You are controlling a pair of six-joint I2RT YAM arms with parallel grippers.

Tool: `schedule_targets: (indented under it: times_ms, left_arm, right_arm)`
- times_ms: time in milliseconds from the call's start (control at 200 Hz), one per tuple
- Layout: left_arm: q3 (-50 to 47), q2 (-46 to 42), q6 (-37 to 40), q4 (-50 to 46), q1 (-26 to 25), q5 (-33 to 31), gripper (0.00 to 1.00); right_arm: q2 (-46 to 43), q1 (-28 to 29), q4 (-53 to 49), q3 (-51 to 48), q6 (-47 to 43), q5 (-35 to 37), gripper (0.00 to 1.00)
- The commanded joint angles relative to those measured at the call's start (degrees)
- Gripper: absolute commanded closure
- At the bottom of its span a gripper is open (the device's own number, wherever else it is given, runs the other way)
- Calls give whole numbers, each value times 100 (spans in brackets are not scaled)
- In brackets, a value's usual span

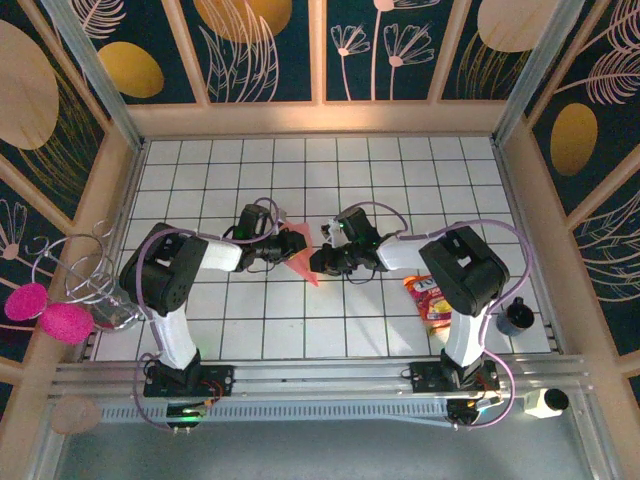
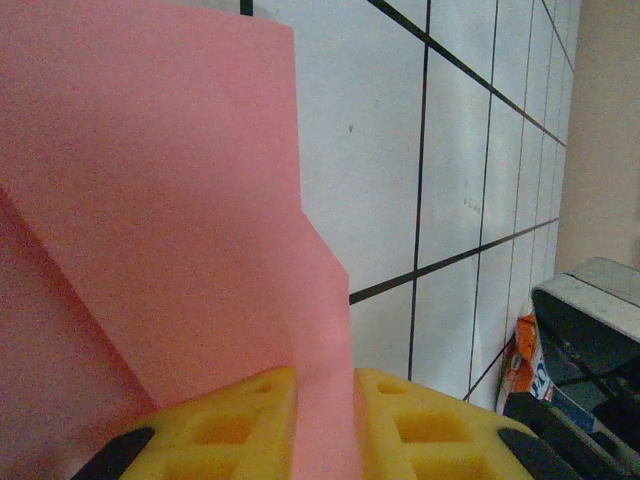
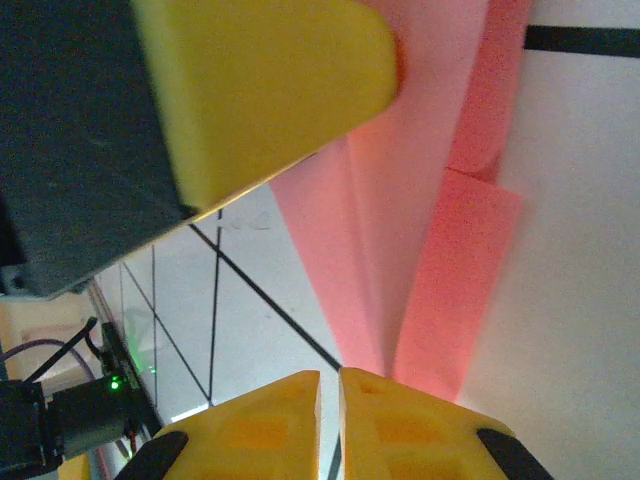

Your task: Fold a paper plane with a square sheet of paper (pick it up from the middle)

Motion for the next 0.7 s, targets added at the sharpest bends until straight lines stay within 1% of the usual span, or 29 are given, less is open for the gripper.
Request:
schedule_targets:
  times_ms: [0,405,696]
  left_arm:
    - [144,105,116,-98,-29,80,78]
    - [211,167,105,-106,-29,103,78]
    - [210,211,93,-113,-29,98,78]
  right_arm:
    - [100,15,-61,164,-59,151,87]
    - [166,15,-147,144,-88,292,87]
    - [198,15,-182,135,-123,249,87]
